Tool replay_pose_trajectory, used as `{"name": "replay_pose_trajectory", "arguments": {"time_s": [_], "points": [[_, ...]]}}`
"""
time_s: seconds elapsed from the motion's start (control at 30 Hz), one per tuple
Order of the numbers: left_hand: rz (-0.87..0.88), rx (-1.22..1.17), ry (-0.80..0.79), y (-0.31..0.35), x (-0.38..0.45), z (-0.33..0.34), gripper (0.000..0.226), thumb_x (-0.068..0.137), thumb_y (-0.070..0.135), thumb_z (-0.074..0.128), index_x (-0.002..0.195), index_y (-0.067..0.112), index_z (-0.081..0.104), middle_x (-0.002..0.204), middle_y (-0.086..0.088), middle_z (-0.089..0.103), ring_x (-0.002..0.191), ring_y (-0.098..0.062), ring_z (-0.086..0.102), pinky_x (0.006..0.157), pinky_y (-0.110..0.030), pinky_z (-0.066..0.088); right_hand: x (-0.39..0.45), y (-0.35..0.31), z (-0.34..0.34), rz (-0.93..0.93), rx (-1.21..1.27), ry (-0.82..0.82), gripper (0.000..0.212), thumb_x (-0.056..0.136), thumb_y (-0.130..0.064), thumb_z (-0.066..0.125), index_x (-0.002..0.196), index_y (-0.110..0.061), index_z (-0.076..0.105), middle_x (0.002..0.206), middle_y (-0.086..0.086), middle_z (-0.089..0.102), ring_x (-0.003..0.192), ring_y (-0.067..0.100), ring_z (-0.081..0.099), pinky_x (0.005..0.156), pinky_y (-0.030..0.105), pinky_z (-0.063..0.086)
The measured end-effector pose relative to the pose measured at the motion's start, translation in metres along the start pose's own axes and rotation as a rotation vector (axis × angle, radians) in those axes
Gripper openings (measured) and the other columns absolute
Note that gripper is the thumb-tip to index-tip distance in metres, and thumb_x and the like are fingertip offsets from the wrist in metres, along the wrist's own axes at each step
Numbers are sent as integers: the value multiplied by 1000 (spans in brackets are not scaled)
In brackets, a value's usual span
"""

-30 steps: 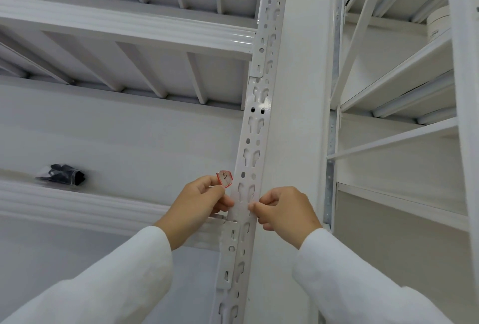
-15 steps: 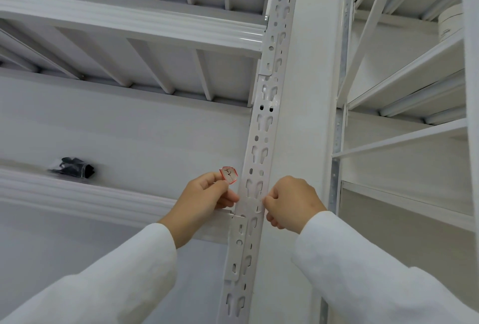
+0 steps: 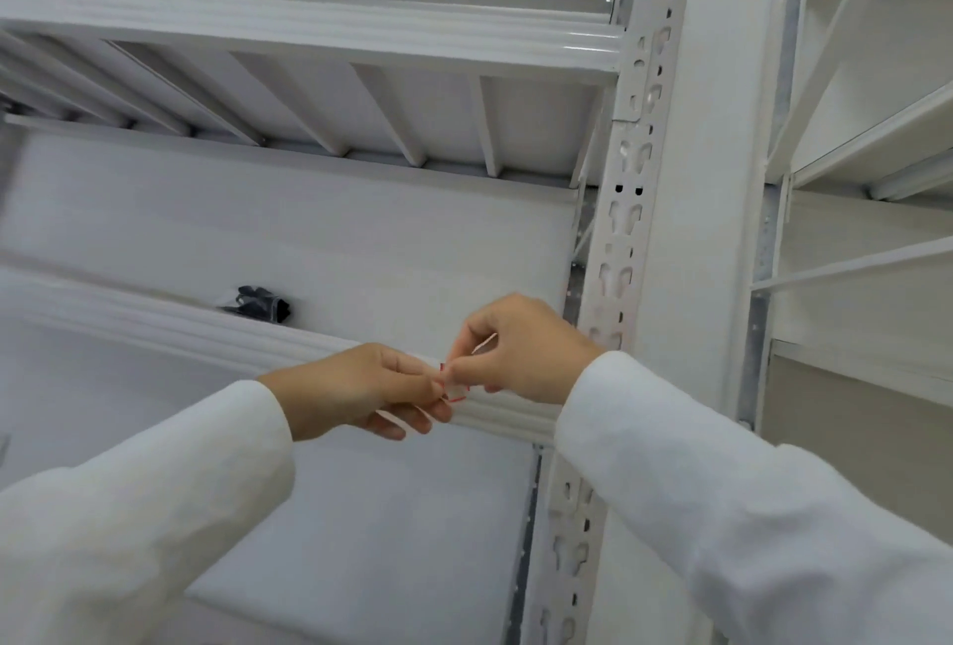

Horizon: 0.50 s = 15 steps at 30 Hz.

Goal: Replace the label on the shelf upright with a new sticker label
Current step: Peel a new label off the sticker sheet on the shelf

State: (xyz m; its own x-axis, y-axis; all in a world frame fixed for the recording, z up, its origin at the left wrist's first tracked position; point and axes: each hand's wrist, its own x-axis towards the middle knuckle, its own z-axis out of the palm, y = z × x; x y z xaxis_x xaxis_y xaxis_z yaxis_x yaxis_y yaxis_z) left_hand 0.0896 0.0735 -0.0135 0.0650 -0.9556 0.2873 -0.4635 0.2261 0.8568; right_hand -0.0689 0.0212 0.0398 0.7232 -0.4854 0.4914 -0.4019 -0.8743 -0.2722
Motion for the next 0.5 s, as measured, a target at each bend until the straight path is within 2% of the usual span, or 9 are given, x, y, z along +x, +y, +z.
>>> {"name": "replay_pose_trajectory", "arguments": {"time_s": [0.1, 0.2, 0.3, 0.37, 0.43, 0.5], "points": [[-31, 23, 11, -20, -18, -26, 19, 64, 46, 68, 72, 32, 77, 77, 11, 75, 68, 1, 66, 66, -17, 52, 15, -14, 36, -55, 33, -24, 5, 70, -14, 70, 66, -17, 69, 60, -5, 67, 61, 11, 63, 69, 32, 58], [-73, 34, 43, -49, -38, -49, 53, 36, 69, 77, 75, 31, 76, 78, 10, 74, 71, 1, 66, 67, -18, 51, 28, -28, 74, -97, 83, -23, 15, 69, -10, 69, 62, -22, 65, 60, -8, 64, 60, 9, 60, 65, 29, 55], [-163, 14, 84, -86, -53, -68, 67, 24, 73, 76, 74, 30, 76, 76, 10, 73, 71, 0, 66, 66, -18, 51, 35, -36, 120, -149, 102, -27, 15, 71, -10, 66, 69, -24, 63, 65, -8, 63, 60, 7, 58, 60, 21, 48], [-234, -5, 107, -113, -62, -75, 63, 27, 69, 79, 75, 28, 76, 74, 10, 72, 71, -1, 66, 66, -19, 51, 38, -38, 153, -172, 143, -61, 14, 74, -10, 62, 79, -23, 63, 69, -4, 68, 61, 5, 58, 60, 19, 47], [-324, -22, 140, -142, -67, -82, 46, 43, 56, 80, 75, 25, 73, 71, 10, 71, 69, -2, 67, 66, -20, 51, 44, -36, 184, -164, 193, -119, 20, 76, -9, 59, 91, -21, 64, 75, 0, 72, 67, 7, 61, 59, 15, 45], [-405, -29, 198, -171, -70, -88, 32, 57, 45, 73, 78, 22, 69, 67, 11, 71, 68, -4, 67, 66, -21, 51, 51, -32, 211, -151, 183, -190, 24, 77, -7, 57, 96, -18, 66, 80, 3, 74, 71, 8, 61, 62, 15, 44]]}}
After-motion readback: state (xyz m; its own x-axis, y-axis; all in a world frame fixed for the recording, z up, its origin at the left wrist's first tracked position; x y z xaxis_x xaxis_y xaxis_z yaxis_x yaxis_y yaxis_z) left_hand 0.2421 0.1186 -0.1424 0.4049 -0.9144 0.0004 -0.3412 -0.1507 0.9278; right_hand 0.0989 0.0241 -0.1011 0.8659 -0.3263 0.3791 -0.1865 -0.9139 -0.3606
